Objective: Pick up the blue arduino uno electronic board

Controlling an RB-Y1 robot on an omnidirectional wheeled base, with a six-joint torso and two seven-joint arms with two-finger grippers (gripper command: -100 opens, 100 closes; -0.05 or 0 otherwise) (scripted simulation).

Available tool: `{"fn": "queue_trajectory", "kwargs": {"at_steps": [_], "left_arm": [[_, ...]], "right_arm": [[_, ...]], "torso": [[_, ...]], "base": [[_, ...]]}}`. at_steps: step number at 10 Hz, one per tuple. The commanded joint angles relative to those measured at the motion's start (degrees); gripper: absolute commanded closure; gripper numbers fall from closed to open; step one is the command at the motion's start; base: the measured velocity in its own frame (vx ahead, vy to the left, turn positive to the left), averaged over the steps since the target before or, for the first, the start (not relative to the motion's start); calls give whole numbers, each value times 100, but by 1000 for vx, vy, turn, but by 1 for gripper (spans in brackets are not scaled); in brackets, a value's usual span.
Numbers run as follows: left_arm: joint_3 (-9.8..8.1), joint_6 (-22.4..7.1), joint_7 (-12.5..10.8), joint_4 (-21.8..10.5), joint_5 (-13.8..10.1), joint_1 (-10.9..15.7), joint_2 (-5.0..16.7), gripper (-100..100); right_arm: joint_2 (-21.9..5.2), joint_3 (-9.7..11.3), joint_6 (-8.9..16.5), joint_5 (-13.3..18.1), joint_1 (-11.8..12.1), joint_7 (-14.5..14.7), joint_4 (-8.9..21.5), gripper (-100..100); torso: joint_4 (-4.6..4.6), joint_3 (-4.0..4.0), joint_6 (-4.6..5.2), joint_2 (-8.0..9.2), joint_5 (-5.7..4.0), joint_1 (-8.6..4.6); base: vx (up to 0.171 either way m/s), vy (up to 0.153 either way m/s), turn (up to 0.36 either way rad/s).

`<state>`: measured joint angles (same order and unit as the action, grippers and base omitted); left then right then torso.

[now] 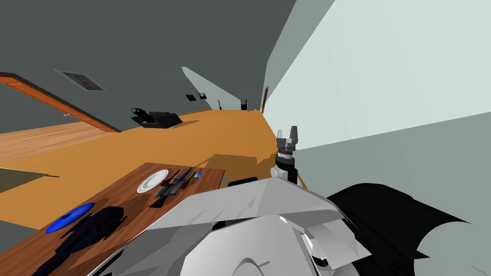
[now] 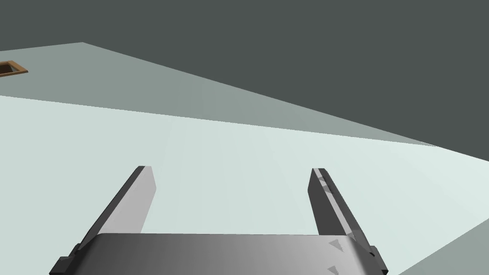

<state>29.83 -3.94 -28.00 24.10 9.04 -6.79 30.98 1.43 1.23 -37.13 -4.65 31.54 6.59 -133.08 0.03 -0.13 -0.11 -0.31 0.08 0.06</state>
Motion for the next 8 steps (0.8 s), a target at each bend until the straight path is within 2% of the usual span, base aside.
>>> {"fn": "queue_trajectory", "kwargs": {"at_steps": [1,2,3,6,7,8], "left_arm": [[-63,141,1,-199,75,72,-43,100],[199,167,-295,-6,95,-70,147,100],[199,167,-297,-6,95,-70,147,100],[592,206,-745,284,124,-283,432,100],[506,201,-630,238,119,-246,379,100],[530,192,-668,259,115,-256,391,0]], "right_arm": [[0,0,0,0,0,0,0,0],[0,0,0,0,0,0,0,0],[0,0,0,0,0,0,0,0],[0,0,0,0,0,0,0,0],[0,0,0,0,0,0,0,0],[0,0,0,0,0,0,0,0]], "torso": [[0,0,0,0,0,0],[2,4,0,8,2,7],[0,3,-3,6,0,1],[-3,-1,-4,1,0,-5],[-4,-2,-4,0,0,-5],[-3,0,-3,4,2,3]], "base": [[11,-14,-5],[29,-37,14],[38,-42,29],[38,-46,22],[15,-21,12],[0,0,0]]}}
